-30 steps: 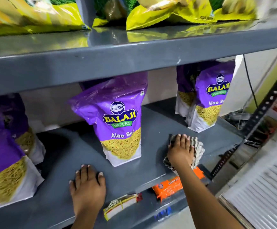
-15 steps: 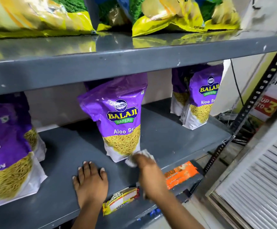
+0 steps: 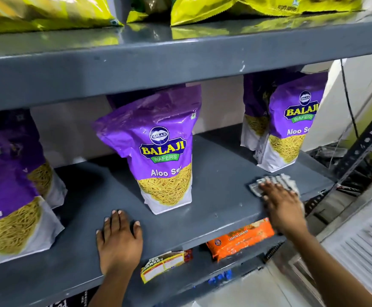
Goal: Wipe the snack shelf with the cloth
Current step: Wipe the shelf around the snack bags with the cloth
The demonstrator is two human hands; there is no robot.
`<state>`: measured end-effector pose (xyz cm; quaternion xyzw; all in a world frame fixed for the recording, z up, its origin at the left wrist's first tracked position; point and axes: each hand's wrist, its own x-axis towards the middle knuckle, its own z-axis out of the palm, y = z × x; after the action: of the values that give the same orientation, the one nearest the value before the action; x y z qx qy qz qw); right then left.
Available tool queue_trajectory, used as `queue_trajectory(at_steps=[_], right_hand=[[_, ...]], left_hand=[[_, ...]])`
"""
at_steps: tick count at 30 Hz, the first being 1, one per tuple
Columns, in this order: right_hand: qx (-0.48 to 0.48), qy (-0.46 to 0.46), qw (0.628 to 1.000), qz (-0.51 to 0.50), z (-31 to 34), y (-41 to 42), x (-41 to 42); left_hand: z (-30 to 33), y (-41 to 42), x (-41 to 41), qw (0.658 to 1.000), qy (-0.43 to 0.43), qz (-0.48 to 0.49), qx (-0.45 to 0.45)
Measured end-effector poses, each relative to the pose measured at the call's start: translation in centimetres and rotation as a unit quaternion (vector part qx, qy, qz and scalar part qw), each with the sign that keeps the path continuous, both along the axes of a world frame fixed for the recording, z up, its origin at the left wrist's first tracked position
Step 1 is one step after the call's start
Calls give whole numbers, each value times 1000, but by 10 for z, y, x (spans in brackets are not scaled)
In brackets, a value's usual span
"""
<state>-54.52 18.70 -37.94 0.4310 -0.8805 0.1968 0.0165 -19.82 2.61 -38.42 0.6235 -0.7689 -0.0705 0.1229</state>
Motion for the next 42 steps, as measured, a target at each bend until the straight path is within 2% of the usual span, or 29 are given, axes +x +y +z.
queue_trajectory(at_steps=[5, 10, 17, 24, 27, 32, 34, 36, 37, 39, 40, 42], right_hand=[[24, 3, 995, -95, 7, 24, -72], [33, -61, 990, -120, 8, 13, -52], [32, -58, 996, 52, 5, 10, 48], [40, -52, 974, 215, -3, -40, 172], [17, -82, 960, 265, 8, -67, 241], [-9, -140, 932, 334, 29, -107, 352], [-58, -127, 943, 302, 40, -133, 361], [-102, -86, 967, 217, 45, -158, 349], [-71, -88, 981, 158, 44, -166, 343], [57, -95, 992, 63, 31, -172, 342], [85, -96, 990, 56, 26, -172, 353], [71, -82, 987, 118, 21, -172, 383]], left_hand=[[9, 2, -9, 1000, -5, -1, 14], [10, 2, -7, 999, -35, 6, 27], [5, 12, 33, 998, -45, -48, 12], [0, 28, 142, 998, -5, -68, 2], [-2, 21, 203, 999, 13, -19, -40], [4, 1, 280, 992, 11, 123, 6], [3, -2, 288, 993, 9, 113, 12], [0, -5, 289, 994, 20, 105, 19], [-2, -6, 289, 994, 23, 106, 22], [-6, -9, 289, 994, 25, 98, 27], [-7, -10, 290, 995, 23, 89, 33], [-9, -15, 293, 996, 20, 81, 39]])
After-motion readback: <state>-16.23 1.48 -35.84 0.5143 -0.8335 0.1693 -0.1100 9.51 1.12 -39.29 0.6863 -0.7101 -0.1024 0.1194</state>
